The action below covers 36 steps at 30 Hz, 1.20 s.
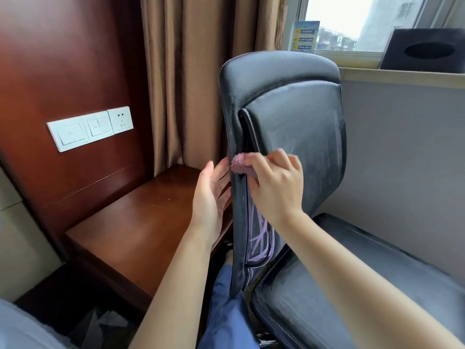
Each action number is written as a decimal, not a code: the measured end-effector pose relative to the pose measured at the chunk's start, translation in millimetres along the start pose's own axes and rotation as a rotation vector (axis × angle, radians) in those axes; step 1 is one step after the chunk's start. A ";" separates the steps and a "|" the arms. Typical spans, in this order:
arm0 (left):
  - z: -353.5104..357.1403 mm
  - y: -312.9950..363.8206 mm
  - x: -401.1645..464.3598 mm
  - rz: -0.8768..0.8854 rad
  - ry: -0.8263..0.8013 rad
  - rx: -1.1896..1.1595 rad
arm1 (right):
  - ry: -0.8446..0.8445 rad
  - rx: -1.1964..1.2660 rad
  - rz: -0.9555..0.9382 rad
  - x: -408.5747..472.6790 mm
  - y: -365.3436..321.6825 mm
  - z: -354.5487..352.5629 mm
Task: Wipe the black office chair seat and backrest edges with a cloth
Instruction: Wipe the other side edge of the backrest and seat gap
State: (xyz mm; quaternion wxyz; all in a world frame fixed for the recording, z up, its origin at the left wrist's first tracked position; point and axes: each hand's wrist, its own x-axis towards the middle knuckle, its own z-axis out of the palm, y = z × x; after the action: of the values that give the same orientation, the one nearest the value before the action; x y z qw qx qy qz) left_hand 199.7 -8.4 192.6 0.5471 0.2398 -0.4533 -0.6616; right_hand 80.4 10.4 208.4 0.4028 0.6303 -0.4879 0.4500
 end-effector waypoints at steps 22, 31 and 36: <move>-0.9 1.9 1.5 -0.003 -0.044 0.012 | -0.125 -0.020 -0.004 -15.6 -2.1 2.8; -3.7 1.4 0.5 -0.006 -0.045 0.011 | -0.108 -0.019 0.078 -12.0 -6.7 10.8; -2.8 -1.4 1.8 0.004 -0.055 0.003 | -0.046 0.011 0.055 -3.6 -3.1 0.7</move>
State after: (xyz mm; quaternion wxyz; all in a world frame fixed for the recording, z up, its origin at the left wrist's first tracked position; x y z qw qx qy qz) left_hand 200.8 -11.0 190.4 0.5354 0.2213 -0.4698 -0.6661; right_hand 83.1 11.3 204.5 0.3752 0.6291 -0.5117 0.4491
